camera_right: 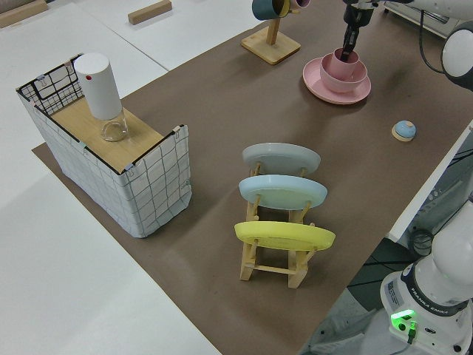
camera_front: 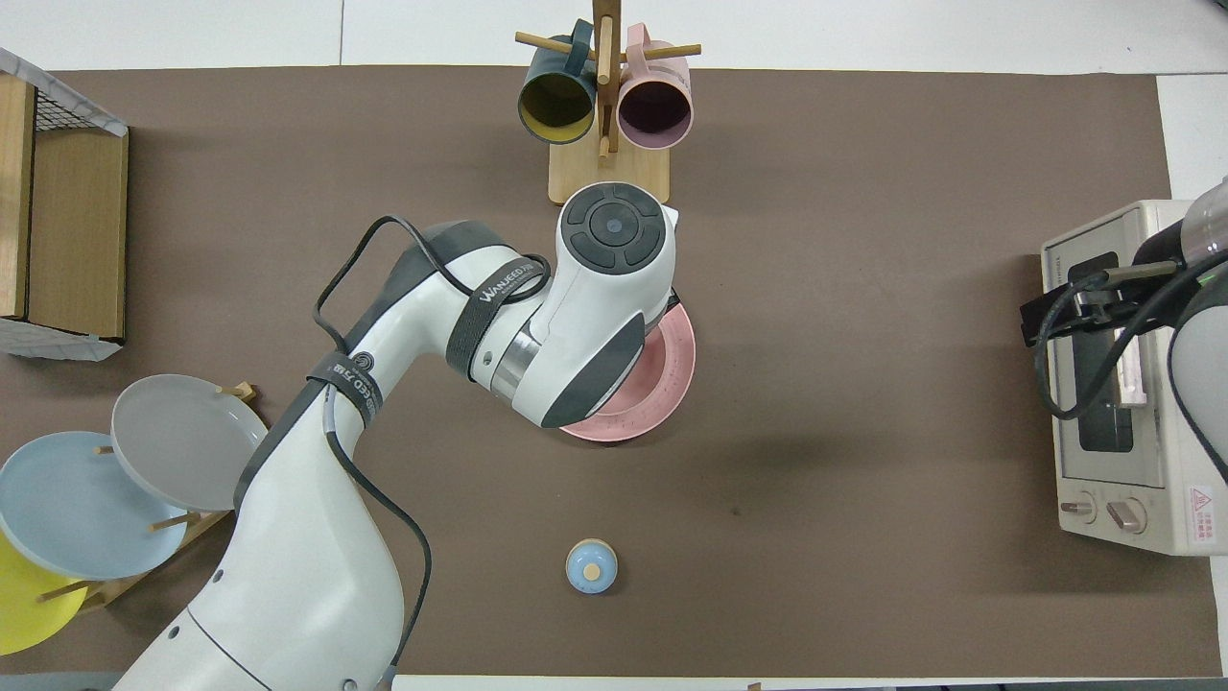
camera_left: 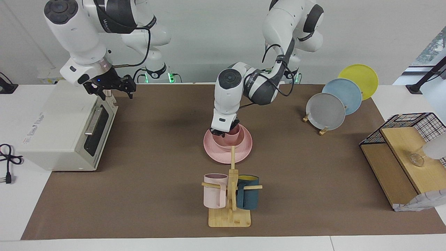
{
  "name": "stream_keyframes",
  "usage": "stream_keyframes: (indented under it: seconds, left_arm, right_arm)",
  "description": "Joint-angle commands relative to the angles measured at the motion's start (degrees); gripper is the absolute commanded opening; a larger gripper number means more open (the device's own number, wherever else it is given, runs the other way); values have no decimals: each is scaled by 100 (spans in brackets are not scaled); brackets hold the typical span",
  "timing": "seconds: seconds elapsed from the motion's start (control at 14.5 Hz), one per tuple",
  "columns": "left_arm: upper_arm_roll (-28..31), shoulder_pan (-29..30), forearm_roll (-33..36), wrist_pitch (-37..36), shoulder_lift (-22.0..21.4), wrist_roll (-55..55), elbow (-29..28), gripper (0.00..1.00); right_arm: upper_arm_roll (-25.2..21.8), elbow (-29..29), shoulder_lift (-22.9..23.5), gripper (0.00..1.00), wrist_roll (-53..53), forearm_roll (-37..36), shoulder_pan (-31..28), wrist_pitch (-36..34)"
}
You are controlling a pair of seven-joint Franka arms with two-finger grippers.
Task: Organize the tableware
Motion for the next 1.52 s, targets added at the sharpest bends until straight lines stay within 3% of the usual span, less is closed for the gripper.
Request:
stream_keyframes:
  seconds: [0.0, 0.21, 0.55, 0.69, 0.97, 1.18, 1.31, 1.45]
  left_arm:
    - [71, -79, 288, 113, -45, -42, -111, 99]
    - [106, 43, 316, -167, -264, 36, -23, 100]
    - [89, 991, 149, -1370, -1572, 834, 65, 100]
    - [115, 1649, -105, -1845, -2108, 1641, 47, 100]
    - [132, 2897, -132, -2708, -2690, 4240, -136, 100]
    - [132, 3383, -132, -2438, -3120, 5334, -1013, 100]
    - [132, 3384, -132, -1711, -3498, 5415, -1838, 100]
    - [132, 3384, -124, -1304, -3570, 5599, -2062, 100]
  right_arm:
    - [354, -156, -150, 100, -130, -43, -366, 32]
    - [355, -156, -150, 100, -113, -34, -367, 32]
    - [452, -130, -150, 100, -113, -34, -481, 14]
    - [408, -68, -168, 100, -113, -25, -472, -12]
    - [311, 37, -168, 100, -104, 1, -455, -21]
    - [311, -33, -220, 100, -95, 1, -455, -3]
    - [311, -33, -221, 100, -113, 1, -437, -12]
    - [311, -33, -221, 100, -104, 1, -446, -12]
